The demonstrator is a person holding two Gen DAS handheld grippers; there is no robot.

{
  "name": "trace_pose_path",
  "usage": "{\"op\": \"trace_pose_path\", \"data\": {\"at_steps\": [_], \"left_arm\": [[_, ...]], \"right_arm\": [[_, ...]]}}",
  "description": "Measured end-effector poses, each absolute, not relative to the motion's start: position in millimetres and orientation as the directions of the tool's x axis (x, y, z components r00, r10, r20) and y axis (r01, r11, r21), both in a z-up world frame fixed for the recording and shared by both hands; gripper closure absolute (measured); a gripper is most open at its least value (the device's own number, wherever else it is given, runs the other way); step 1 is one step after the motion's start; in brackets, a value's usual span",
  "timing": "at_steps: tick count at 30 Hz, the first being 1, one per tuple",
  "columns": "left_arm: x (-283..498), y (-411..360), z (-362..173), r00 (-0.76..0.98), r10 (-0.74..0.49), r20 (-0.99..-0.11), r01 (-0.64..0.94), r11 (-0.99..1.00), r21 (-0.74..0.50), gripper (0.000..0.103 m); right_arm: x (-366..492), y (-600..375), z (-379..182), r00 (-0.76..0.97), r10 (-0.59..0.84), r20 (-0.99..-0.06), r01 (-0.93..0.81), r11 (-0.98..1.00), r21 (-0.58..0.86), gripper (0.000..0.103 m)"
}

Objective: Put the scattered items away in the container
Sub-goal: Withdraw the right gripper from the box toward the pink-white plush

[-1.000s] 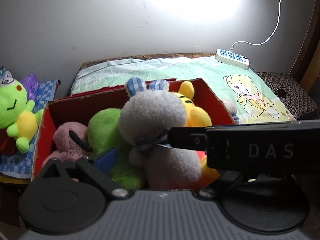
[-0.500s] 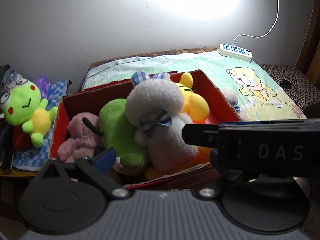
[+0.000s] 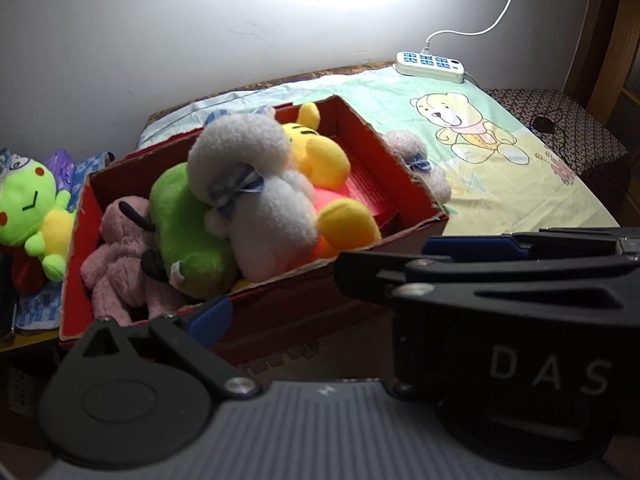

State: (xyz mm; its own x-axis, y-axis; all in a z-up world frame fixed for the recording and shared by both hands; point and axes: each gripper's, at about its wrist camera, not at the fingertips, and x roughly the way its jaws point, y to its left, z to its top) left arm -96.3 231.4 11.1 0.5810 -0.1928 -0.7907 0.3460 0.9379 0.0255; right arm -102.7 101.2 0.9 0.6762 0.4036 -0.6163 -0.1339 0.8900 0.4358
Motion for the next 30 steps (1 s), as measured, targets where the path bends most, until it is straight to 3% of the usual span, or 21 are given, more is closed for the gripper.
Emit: {"op": "trace_pose_path", "data": {"at_steps": [30], "left_arm": [[-77, 95, -47, 0.374, -0.244, -0.895, 0.485, 0.874, -0.035, 0.003]], "right_arm": [[-85, -22, -40, 0.634, 0.333, -0.698, -0.010, 0.906, 0.423, 0.048]]}}
